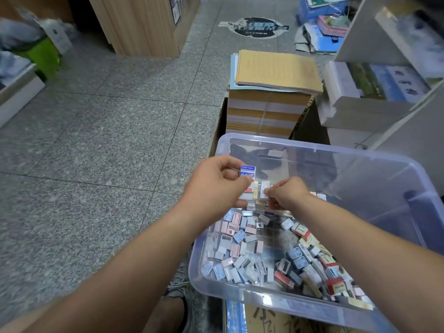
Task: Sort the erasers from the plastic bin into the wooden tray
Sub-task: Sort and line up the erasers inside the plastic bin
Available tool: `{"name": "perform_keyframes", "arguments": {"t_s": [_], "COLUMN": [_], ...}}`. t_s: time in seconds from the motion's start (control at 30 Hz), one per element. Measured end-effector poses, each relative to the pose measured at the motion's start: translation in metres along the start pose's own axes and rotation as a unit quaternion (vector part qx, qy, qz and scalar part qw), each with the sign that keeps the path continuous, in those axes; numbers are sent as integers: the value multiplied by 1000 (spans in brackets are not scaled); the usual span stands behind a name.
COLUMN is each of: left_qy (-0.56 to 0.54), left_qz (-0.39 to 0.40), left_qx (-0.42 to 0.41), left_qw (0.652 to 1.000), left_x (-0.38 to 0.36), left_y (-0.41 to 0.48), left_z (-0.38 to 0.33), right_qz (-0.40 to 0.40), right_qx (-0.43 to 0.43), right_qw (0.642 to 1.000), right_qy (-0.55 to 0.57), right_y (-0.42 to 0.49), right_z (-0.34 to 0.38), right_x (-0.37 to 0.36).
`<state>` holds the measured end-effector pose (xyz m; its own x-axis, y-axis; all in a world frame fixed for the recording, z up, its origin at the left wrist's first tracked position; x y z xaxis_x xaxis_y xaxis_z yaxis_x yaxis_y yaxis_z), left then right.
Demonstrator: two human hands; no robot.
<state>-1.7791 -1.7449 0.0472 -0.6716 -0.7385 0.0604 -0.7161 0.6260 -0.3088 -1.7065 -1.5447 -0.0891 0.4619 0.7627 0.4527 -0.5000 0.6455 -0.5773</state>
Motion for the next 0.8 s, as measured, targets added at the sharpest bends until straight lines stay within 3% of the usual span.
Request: {"name": "perform_keyframes", "arguments": {"t_s": [0.3,0.37,0.43,0.57,0.7,0.8], "left_qy": [34,39,49,50,72,245], "left_qz": [-5,-10,-18,-21,-51,-157], "left_qx": [-7,-7,-5,-12,-43,-143], "left_qw": [999,999,999,998,995,946], "left_x": [-4,-5,-6,-8,-2,19], "left_y": [3,4,3,0,0,-4], "left_z": [-2,-2,-3,-7,-9,-22], "right_qz": [-22,60,171,262,219,103], "right_qx": [50,77,97,163,161,85], "right_qw": [997,994,969,933,949,987], "right_qy": [-54,47,152,184,161,89], "right_y": [-16,-41,-75,-117,-109,-66], "right_z": [4,22,43,61,51,15], "right_x": [14,11,7,7,15,29]}}
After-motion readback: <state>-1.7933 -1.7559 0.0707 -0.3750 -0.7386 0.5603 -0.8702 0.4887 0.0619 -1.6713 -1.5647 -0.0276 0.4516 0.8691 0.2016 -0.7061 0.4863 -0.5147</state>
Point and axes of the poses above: each hand's wrist, its own y-axis towards the middle knuckle, its own x-axis out of the back of the hand, z = x × y, the point moved 7 cm from there along y, towards the middle knuckle, and after that the axes turned 1 degree about z, right-handed, at the moved point
